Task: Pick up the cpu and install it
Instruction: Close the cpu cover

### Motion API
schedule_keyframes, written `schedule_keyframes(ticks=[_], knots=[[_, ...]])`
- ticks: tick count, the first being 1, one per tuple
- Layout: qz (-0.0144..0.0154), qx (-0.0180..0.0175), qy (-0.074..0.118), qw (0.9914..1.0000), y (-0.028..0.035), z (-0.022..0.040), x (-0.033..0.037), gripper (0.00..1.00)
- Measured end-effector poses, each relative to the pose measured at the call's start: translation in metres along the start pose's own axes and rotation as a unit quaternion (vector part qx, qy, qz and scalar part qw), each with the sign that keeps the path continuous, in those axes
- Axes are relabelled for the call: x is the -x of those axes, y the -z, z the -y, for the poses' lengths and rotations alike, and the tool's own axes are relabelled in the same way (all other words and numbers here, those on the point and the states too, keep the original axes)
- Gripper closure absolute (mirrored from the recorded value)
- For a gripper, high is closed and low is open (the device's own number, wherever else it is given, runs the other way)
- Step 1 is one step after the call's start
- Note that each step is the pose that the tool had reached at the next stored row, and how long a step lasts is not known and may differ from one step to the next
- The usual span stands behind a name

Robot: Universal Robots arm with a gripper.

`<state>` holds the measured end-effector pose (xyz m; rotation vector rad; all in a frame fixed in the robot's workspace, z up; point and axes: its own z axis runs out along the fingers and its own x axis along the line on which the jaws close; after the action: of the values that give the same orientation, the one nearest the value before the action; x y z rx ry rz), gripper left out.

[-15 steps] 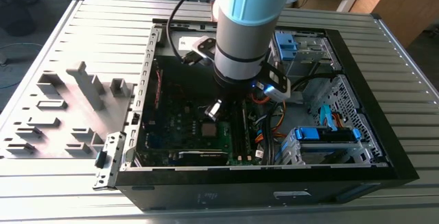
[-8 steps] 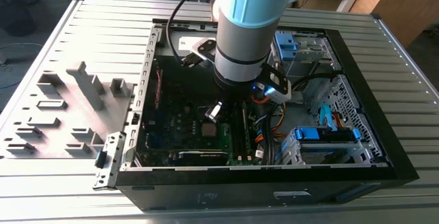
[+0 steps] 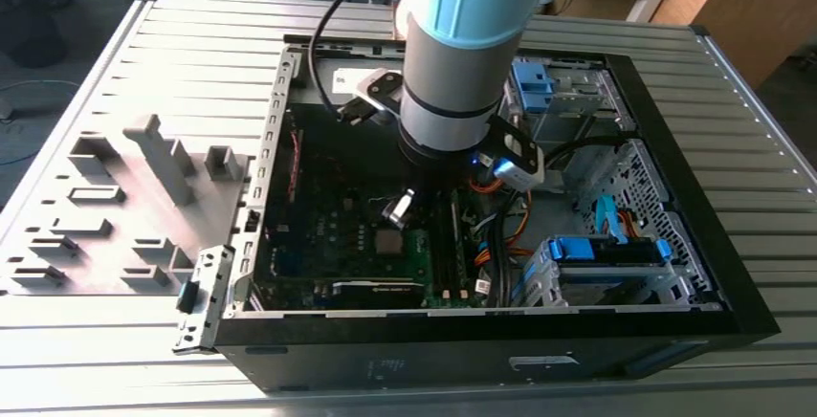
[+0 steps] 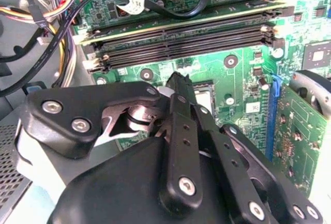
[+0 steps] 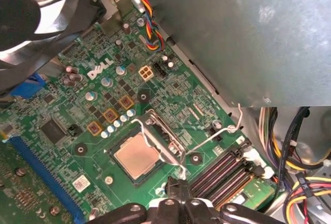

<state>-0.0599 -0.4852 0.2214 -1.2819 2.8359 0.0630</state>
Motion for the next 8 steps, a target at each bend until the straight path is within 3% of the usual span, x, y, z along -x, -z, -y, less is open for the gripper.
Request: schedule_keyframes(ticks=[8], knots=[[0.0,0.0002,0.003,1.0,0.0195,-0.0005,0.0008,0.89]])
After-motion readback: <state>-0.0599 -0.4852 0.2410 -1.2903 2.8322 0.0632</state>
